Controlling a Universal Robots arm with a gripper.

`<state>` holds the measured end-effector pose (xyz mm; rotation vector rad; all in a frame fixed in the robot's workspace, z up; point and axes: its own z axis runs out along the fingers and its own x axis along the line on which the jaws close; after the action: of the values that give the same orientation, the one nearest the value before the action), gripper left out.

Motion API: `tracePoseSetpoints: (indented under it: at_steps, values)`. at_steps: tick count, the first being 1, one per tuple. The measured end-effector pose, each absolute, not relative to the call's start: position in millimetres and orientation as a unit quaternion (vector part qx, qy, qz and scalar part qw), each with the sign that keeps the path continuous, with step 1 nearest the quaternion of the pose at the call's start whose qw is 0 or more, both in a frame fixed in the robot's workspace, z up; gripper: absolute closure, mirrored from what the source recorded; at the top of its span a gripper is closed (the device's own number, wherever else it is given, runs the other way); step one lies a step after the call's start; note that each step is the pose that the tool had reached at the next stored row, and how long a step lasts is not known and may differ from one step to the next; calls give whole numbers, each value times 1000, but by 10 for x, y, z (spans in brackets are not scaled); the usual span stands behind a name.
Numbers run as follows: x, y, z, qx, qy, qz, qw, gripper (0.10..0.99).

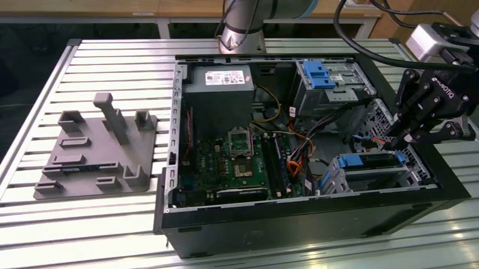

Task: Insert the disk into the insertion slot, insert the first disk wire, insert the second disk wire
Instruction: 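Insert the first disk wire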

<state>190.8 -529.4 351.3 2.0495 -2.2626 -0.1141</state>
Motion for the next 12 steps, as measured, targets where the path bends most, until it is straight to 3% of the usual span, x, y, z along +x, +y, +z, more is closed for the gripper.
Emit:
tracePoseSetpoints:
  at_steps: [12]
  values:
    - [1907, -5311, 3476, 666, -744, -38, 43, 792]
